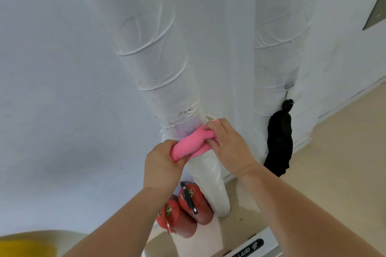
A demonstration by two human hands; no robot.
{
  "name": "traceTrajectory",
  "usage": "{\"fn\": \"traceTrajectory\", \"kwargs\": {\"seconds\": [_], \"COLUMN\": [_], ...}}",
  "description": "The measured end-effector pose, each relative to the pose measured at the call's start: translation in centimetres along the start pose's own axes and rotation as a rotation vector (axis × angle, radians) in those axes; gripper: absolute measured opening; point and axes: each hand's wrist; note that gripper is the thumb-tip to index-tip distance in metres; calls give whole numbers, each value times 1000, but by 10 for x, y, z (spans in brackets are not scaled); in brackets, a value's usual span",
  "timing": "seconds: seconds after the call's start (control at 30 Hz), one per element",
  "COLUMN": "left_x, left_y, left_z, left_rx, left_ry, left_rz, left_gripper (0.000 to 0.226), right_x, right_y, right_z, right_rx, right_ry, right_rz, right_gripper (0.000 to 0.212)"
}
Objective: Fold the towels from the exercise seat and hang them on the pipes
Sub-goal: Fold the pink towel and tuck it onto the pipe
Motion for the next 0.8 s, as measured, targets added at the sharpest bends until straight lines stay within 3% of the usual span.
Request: {"fn": "traceTrajectory", "kwargs": {"seconds": [0.3, 0.4, 0.53, 0.8], "left_x": [-6, -10, -21, -13], "left_y": [-6, -12, -22, -5], "left_z": [-1, -1, 3, 26], "left_rx": [-2, 20, -7, -71], "left_ry": [12, -7, -71, -141], "left_rz": [-48, -77, -155, -46], "left_gripper": [27, 22, 17, 55], "right_x": [0, -7, -22, -17], "right_y": [-12, -18, -24, -15], "right_z": [7, 5, 4, 7], "right_rx": [31, 146, 399, 272], "right_ry": [-51, -92, -299, -166], "right_rz": [-228, -255, -171, -215], "right_gripper": [59, 56, 41, 45]}}
Point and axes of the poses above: each hand's wrist, its own x-axis away from the middle knuckle, its own y-axis out of the palm, z = x × y, and after that the axes turned 6 degrees about -z, right-handed
